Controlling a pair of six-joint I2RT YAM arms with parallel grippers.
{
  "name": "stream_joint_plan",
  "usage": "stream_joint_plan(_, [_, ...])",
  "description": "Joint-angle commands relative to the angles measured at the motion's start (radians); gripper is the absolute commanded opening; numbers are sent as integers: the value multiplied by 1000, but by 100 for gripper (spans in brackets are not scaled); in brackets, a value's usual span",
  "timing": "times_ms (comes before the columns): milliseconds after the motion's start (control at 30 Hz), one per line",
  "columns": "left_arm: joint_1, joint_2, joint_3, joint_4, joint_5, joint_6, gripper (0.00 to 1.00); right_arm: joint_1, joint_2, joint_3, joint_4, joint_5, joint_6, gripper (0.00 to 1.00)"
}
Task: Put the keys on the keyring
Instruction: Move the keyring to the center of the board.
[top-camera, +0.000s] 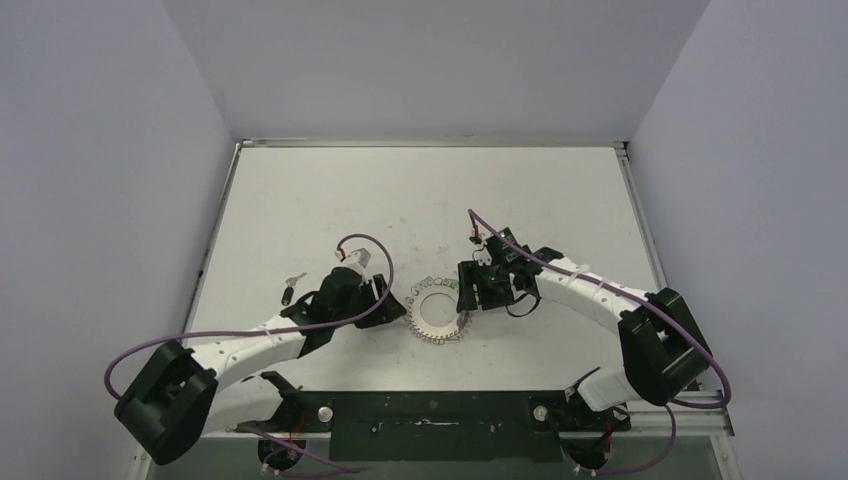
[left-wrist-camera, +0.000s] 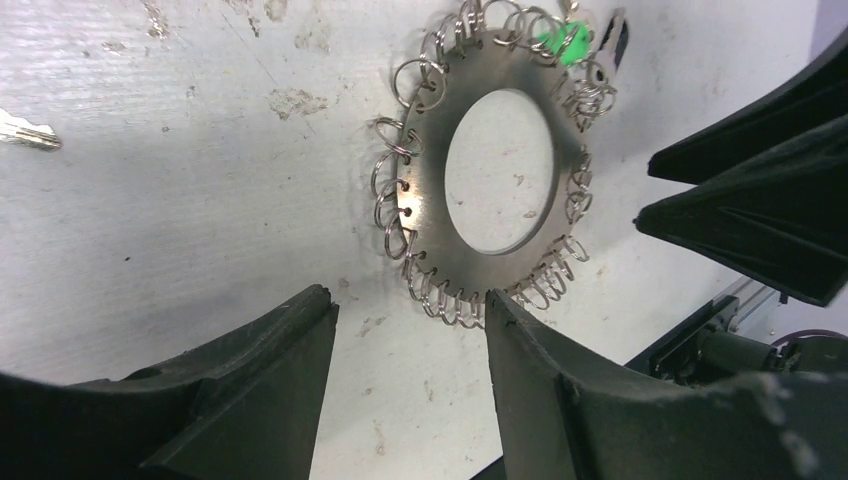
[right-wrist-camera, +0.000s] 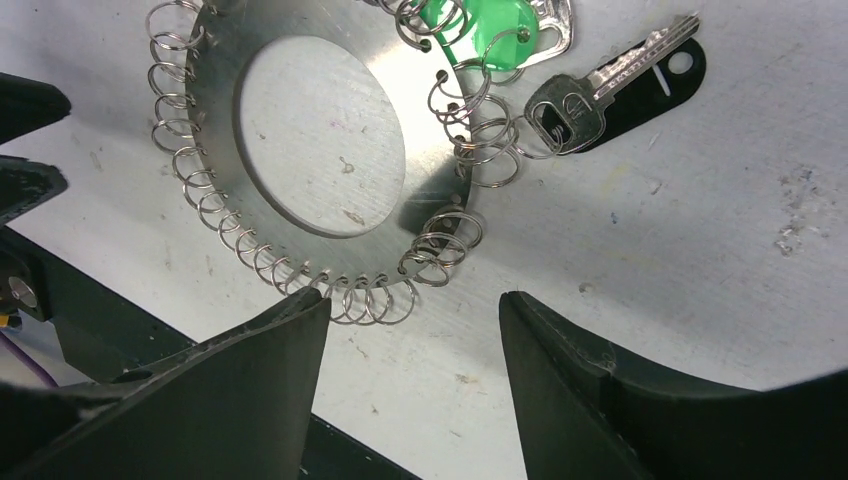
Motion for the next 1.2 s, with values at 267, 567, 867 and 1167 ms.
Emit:
stream_joint_plan(267, [86,-407,-119,-201,-81,19,59,10,73,-58,158,-48,74,62])
stream_joint_plan(567, [204,-527,-156,-234,27,64,83,56,213,26,210,-5,85,61])
stream_joint_plan(867, [263,-433,-158,-177,116,31,97,104,237,37,215,-30,115,61])
stream_joint_plan(1167, [264,-252,-132,-90,188,67,85,131,185,-74,425,-186,268,61])
